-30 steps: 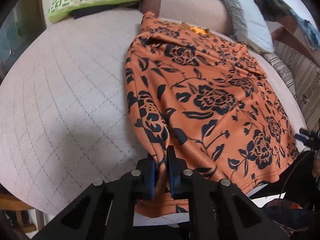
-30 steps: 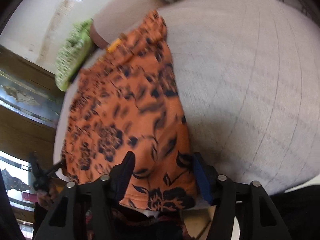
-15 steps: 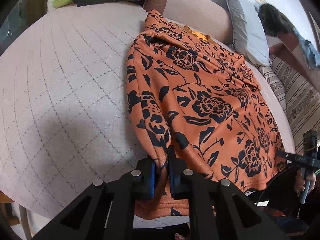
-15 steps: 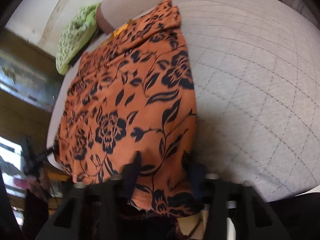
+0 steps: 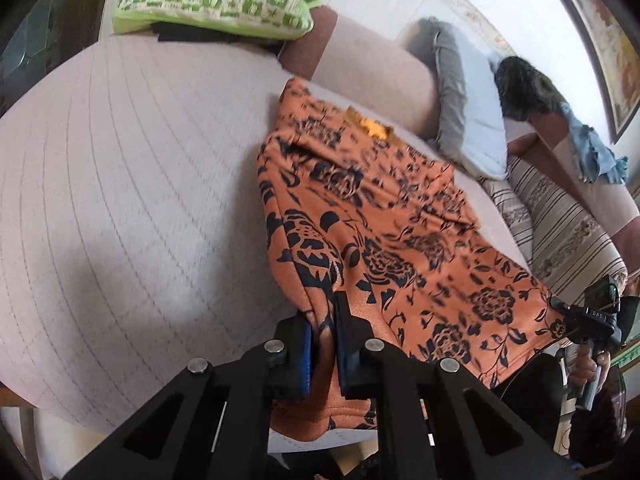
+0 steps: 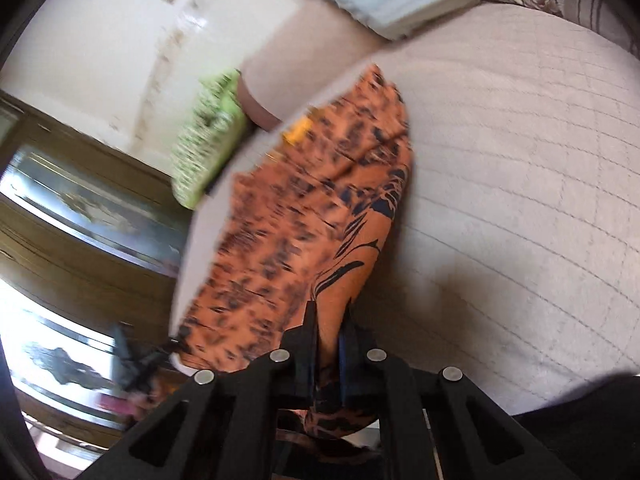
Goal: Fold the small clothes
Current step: 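Lift the hem with both tools and fold it toward the collar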
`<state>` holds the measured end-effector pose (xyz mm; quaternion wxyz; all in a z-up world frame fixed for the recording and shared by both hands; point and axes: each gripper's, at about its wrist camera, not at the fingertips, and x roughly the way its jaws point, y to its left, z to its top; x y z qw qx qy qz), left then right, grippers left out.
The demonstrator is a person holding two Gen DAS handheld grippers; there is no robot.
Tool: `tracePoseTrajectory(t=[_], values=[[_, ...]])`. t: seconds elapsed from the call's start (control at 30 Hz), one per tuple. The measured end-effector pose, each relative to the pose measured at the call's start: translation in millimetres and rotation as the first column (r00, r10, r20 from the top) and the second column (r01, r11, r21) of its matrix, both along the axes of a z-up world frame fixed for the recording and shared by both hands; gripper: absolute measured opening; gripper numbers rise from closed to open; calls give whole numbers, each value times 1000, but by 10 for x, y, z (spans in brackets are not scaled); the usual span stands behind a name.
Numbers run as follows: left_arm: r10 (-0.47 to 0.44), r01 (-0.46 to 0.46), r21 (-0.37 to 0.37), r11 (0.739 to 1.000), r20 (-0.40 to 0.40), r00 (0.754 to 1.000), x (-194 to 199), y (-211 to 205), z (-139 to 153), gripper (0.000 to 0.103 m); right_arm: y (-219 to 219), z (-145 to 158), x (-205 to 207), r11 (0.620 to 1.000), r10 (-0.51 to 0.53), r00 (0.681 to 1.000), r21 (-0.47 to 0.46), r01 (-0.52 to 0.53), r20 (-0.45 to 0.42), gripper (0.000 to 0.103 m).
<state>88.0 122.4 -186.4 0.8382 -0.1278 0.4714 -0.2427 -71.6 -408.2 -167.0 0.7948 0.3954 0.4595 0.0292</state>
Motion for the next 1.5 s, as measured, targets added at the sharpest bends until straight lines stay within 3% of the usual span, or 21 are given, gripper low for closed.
tracePoseTrajectory(t=[0.17, 0.3, 0.37, 0.43, 0.47, 0.53, 0.57, 0.6, 0.63, 0.7, 0.83, 0.93, 1.0, 1.03, 1.07, 1.13, 1.17, 1.23, 1.3, 1.4, 1.5], values=[[-18, 19, 60, 998, -11, 1000, -3, -100, -126, 10, -4, -36, -57, 1000, 1, 1000, -19, -1, -6, 8], [9, 7, 212, 977, -73, 997, 37, -178, -434, 10, -58, -325, -74, 999, -14, 993, -52, 8, -116, 8], [11, 7, 229, 973, -74, 997, 37, -177, -476, 18, -122, -451, -98, 999, -27, 984, -42, 20, -175, 11], [25, -4, 238, 971, -83, 996, 54, -158, -485, 51, -239, -478, -139, 998, -59, 978, -40, 52, -199, 12], [35, -15, 242, 970, -81, 996, 61, -151, -484, 59, -276, -458, -159, 997, -70, 979, -41, 63, -192, 12], [52, -31, 229, 973, -83, 995, 74, -129, -506, 64, -384, -424, -202, 996, -90, 981, -40, 85, -174, 31], [47, -26, 216, 976, -91, 995, 73, -116, -526, 64, -417, -432, -207, 996, -91, 980, -30, 87, -176, 62], [40, -20, 208, 978, -90, 995, 77, -116, -543, 64, -439, -455, -217, 995, -97, 979, -14, 96, -178, 78], [23, -6, 212, 977, -76, 997, 65, -141, -548, 64, -461, -469, -240, 993, -117, 979, -2, 118, -167, 84], [-10, 22, 216, 976, -60, 998, 41, -169, -569, 61, -459, -517, -233, 994, -108, 983, -1, 108, -147, 84], [-44, 56, 158, 986, -76, 996, 35, -178, -599, 18, -360, -768, -60, 999, -38, 980, -5, 38, -194, 76], [-49, 58, 114, 992, -77, 996, 24, -170, -621, 12, -269, -843, 2, 999, -36, 983, -27, 32, -181, 72], [-60, 64, 83, 995, -59, 996, 1, -174, -598, 12, -189, -895, 28, 1000, 16, 984, 18, -13, -178, 22], [-71, 74, 76, 994, -45, 996, -15, -181, -576, 12, -145, -933, 23, 999, 28, 980, 25, -23, -195, 17], [-68, 72, 89, 993, -46, 997, -13, -182, -573, 12, -79, -962, 8, 999, 37, 977, 15, -35, -208, 16], [-54, 62, 101, 993, -81, 995, 24, -163, -616, 31, 22, -942, 13, 997, 66, 976, -26, -73, -207, 16], [-56, 62, 66, 996, -93, 994, 32, -131, -627, 34, 21, -940, 17, 997, 67, 975, -22, -73, -210, 15], [-71, 75, 41, 996, -95, 993, 32, -135, -618, 59, 1, -965, -8, 998, 54, 976, 5, -55, -212, 16], [-92, 97, 58, 994, -86, 992, 9, -193, -604, 65, 61, -949, -36, 997, 55, 978, -42, -64, -203, 17], [-114, 120, 106, 987, -60, 992, -37, -285, -594, 63, 194, -893, -24, 985, 70, 978, -143, -99, -194, 17], [-119, 127, 118, 985, -75, 990, -11, -299, -635, 18, 197, -872, -4, 980, 77, 976, -167, -112, -202, 17]])
